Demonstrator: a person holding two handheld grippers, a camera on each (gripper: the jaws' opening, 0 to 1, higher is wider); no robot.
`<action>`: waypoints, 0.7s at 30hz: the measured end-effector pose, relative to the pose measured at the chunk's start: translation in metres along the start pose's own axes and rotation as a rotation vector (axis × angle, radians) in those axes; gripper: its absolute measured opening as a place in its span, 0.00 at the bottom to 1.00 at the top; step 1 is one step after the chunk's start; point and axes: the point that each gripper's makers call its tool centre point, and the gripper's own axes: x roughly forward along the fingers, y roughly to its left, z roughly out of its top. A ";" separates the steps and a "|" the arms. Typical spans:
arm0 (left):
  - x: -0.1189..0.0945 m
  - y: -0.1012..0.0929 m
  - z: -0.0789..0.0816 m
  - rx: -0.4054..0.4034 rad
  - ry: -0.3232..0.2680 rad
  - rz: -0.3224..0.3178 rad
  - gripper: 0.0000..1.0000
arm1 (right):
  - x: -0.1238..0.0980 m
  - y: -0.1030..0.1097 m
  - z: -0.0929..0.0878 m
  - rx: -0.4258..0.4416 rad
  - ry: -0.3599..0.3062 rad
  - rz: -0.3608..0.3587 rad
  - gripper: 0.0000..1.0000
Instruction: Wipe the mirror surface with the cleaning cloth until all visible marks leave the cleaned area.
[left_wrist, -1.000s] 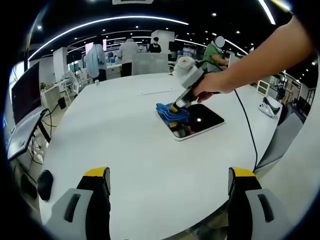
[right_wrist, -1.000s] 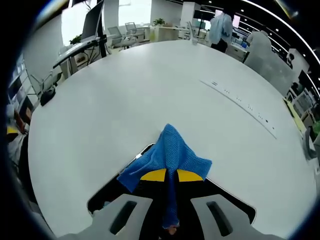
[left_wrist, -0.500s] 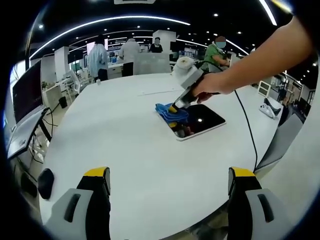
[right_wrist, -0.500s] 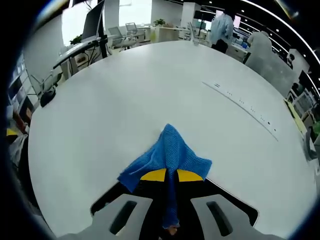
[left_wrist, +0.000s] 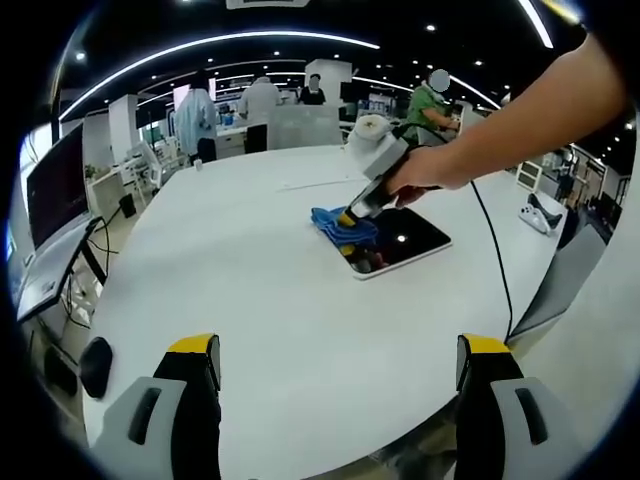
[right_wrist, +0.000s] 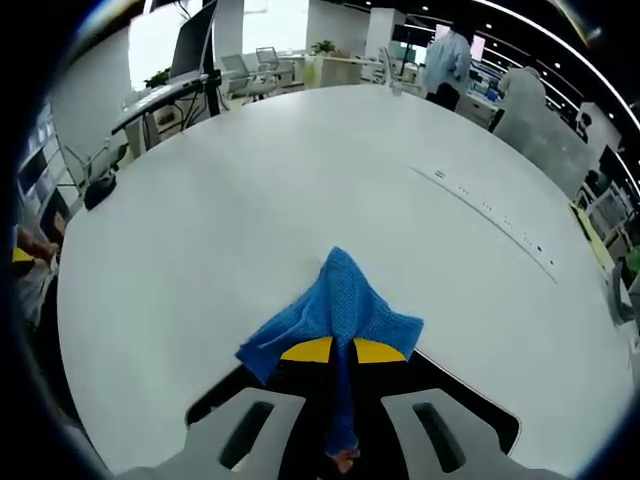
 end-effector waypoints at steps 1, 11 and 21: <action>0.000 -0.001 0.000 0.000 0.000 -0.001 0.99 | -0.001 0.001 0.000 0.006 -0.002 0.001 0.01; -0.001 -0.006 -0.001 0.008 0.007 -0.012 0.99 | -0.005 0.009 -0.005 0.010 -0.024 0.016 0.01; 0.000 -0.008 0.000 0.012 0.004 -0.019 0.99 | -0.007 0.013 -0.007 0.007 -0.026 0.026 0.01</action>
